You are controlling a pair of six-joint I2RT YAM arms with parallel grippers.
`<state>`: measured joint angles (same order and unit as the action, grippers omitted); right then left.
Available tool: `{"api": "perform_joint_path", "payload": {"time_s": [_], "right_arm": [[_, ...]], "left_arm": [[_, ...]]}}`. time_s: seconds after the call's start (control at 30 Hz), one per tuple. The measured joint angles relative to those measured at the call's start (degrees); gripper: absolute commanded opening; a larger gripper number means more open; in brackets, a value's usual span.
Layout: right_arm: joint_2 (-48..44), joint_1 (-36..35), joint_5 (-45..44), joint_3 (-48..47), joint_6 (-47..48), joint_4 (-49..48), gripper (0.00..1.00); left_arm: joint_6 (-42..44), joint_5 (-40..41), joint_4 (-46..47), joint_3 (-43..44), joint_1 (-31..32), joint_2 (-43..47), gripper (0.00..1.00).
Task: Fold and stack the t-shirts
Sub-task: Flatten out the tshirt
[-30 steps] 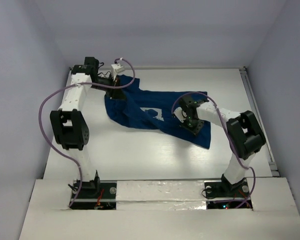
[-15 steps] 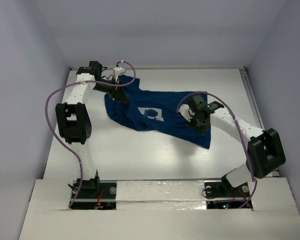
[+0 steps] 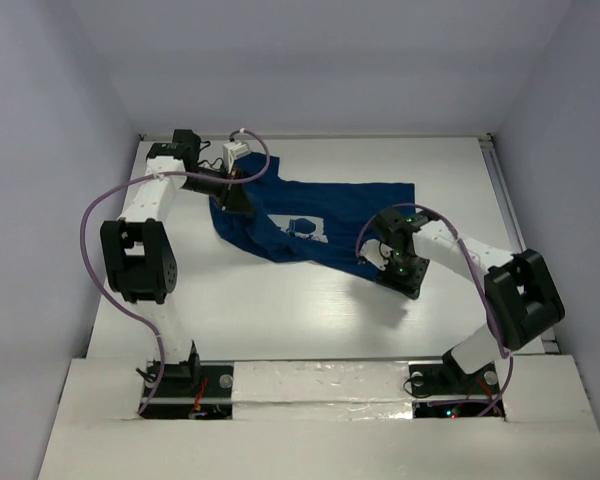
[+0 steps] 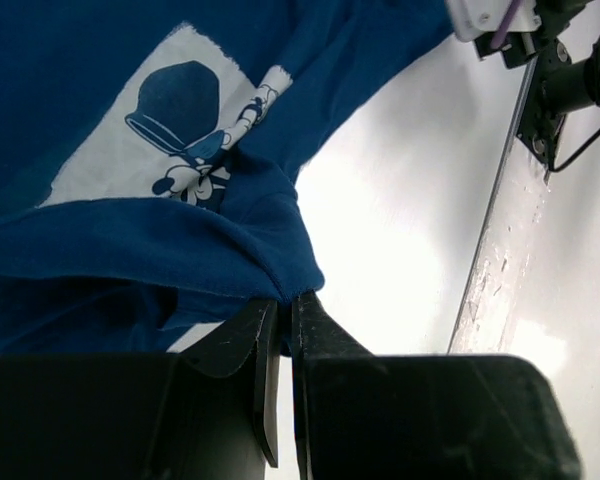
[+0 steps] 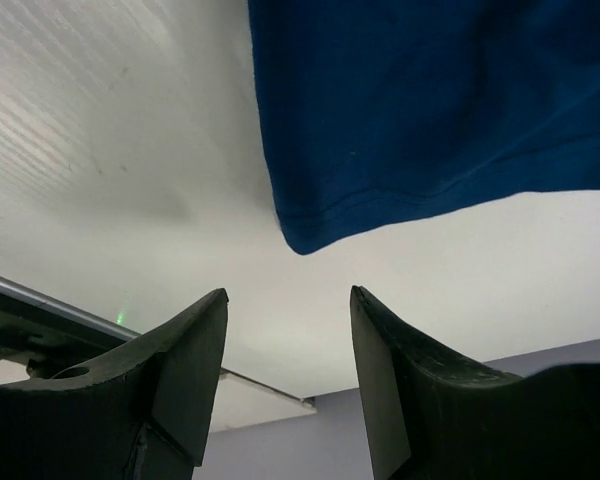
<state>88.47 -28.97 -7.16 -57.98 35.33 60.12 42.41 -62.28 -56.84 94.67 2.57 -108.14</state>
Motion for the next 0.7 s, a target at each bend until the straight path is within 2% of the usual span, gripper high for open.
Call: {"api": "perform_joint_path", "payload": {"time_s": [0.4, 0.53, 0.63, 0.67, 0.7], "right_arm": [[10.7, 0.0, 1.0, -2.3, 0.9, 1.0, 0.57], [13.2, 0.0, 1.0, -2.8, 1.0, 0.9, 0.51], [15.0, 0.0, 0.5, -3.1, 1.1, 0.8, 0.37], [15.3, 0.0, 0.2, -3.3, 1.1, 0.8, 0.25], [15.5, 0.0, -0.1, -3.5, 1.1, 0.8, 0.18]], "left_arm": [[0.7, 0.5, 0.1, -4.9, 0.0, 3.4, 0.0], [1.0, 0.9, 0.0, -5.6, 0.0, 3.4, 0.0], [1.4, 0.9, 0.0, -5.8, 0.0, 3.4, 0.0], [1.7, 0.9, -0.2, -5.8, 0.0, 3.4, 0.0], [1.9, 1.0, -0.3, -5.8, 0.0, 3.4, 0.0]]}}
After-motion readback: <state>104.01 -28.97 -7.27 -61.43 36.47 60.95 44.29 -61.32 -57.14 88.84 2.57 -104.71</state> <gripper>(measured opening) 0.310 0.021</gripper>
